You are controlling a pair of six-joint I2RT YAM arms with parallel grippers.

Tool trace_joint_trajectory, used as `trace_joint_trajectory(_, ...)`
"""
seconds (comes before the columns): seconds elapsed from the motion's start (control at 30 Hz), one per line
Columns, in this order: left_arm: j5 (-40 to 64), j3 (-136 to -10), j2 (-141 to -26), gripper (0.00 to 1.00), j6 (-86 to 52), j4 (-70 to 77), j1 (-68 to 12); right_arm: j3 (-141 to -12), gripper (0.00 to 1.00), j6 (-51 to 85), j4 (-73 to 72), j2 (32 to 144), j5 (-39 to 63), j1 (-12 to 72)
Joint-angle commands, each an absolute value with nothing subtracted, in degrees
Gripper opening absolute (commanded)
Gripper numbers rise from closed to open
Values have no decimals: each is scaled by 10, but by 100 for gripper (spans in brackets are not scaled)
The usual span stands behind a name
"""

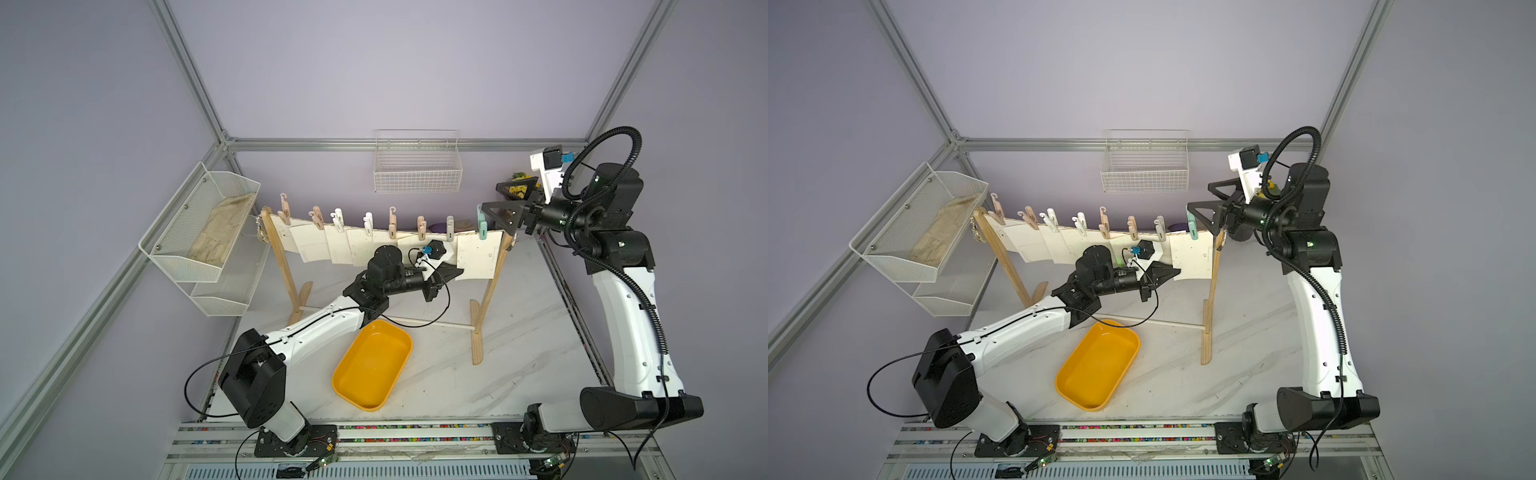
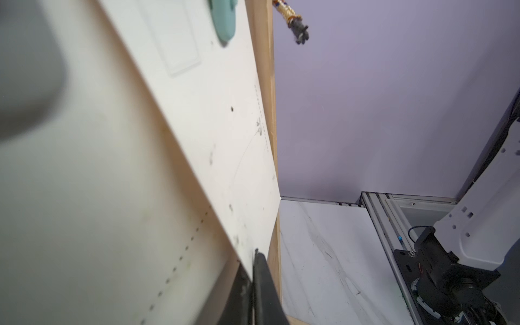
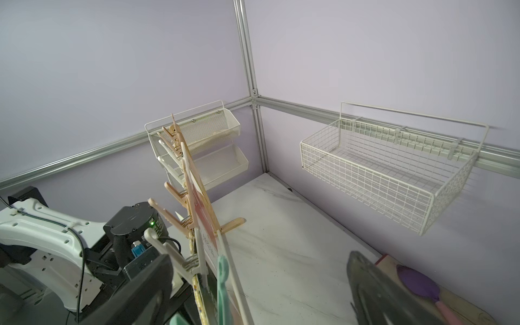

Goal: Remove the postcards from the strings
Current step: Pinch the postcard on the clothesline, then remove the clamp from the clothesline.

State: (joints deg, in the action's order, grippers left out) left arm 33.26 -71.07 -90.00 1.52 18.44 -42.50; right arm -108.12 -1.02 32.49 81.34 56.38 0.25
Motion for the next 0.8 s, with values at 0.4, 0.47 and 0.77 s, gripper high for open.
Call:
trace_joint_trajectory(0.4, 339, -734, -896, 4, 10, 208, -426, -1080, 96, -138, 389, 778, 621, 1)
trace_joint_trajectory(0.47, 334, -734, -896, 4, 13, 206, -426, -1106, 96, -139, 410, 804, 621, 5)
trace_joint_trajectory(0.77, 332, -754, -903, 5, 43, 173, -416, -1186, 91, -202, 529, 876, 551, 66)
